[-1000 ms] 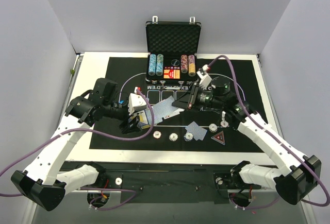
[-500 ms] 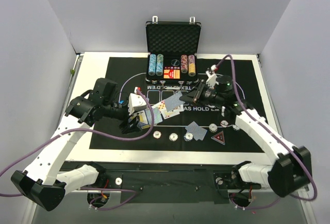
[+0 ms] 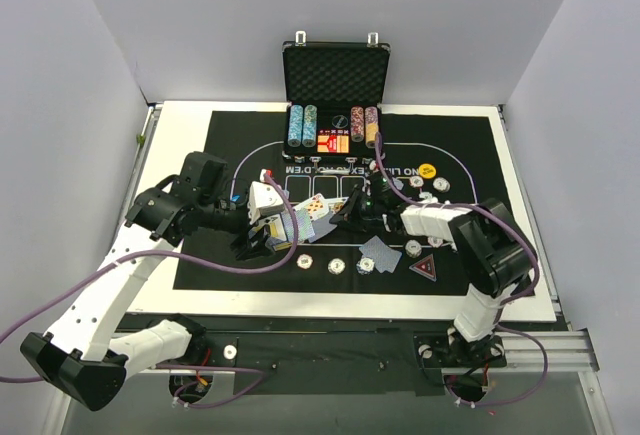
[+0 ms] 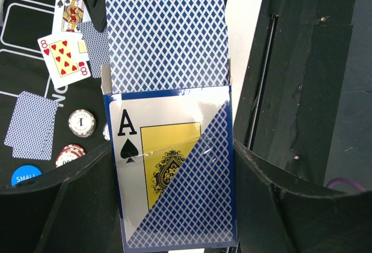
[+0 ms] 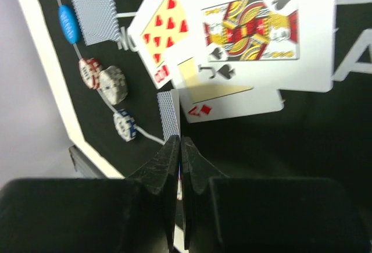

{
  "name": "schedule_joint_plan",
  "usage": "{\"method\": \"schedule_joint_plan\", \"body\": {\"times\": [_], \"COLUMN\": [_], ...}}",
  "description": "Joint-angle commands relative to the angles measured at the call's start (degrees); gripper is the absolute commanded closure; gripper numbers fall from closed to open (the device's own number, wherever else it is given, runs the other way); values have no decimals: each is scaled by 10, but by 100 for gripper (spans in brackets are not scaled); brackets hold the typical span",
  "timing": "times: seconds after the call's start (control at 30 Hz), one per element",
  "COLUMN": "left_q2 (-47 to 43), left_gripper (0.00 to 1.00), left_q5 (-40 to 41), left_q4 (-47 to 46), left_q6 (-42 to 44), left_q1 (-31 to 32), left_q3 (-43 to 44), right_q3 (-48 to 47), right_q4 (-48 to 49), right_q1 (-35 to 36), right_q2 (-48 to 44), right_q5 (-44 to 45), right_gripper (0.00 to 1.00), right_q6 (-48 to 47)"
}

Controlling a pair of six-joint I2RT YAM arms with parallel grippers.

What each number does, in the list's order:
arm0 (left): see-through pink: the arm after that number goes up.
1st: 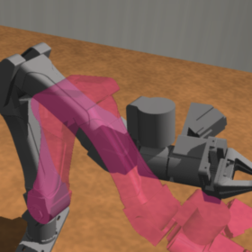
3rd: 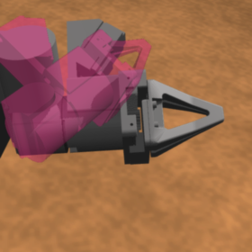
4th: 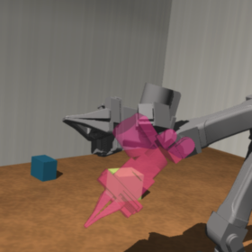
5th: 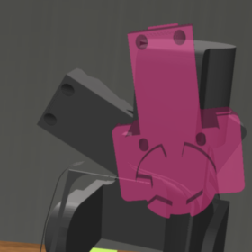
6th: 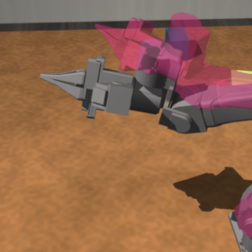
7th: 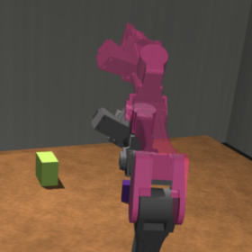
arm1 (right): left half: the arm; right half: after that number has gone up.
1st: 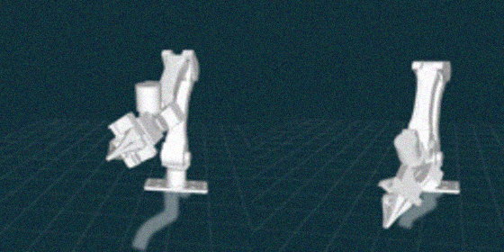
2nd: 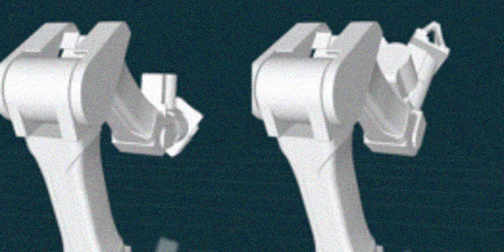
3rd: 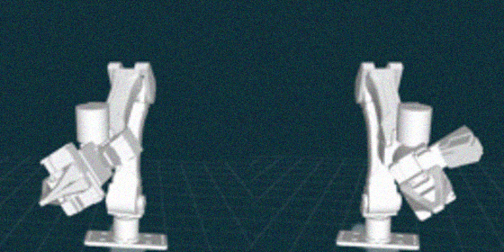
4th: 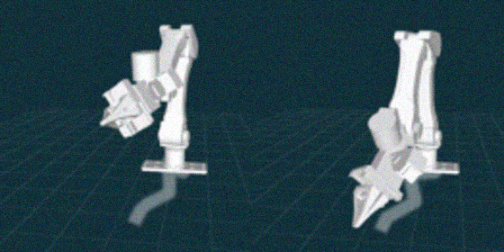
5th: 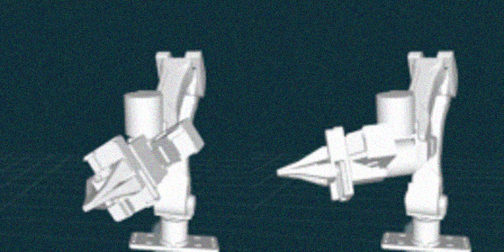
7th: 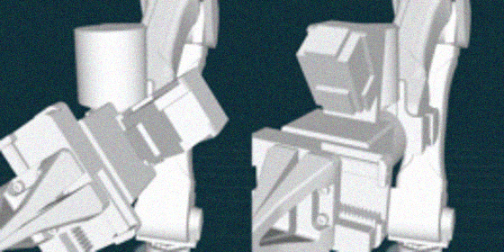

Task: Distribute texas hold em gaming equipment

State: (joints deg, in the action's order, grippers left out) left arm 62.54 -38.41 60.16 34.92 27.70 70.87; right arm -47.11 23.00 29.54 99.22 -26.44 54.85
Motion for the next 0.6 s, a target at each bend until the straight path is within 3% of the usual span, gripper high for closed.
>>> {"method": "schedule_joint_plan", "body": {"times": [0.0, 0.2, 0.57], "left_q2": [-15, -19, -15], "left_gripper": [96, 96, 96], "left_q5": [-19, -19, -30], "left_q4": [-20, -17, -10], "left_q6": [1, 3, 11], "left_q1": [2, 2, 2], "left_q3": [26, 23, 25], "right_q3": [-19, -49, -66], "right_q4": [28, -95, -189], "right_q1": [7, 34, 52], "right_q2": [14, 20, -87], "right_q5": [57, 120, 155], "right_gripper": [100, 100, 70], "right_q6": [-28, -94, -110]}}
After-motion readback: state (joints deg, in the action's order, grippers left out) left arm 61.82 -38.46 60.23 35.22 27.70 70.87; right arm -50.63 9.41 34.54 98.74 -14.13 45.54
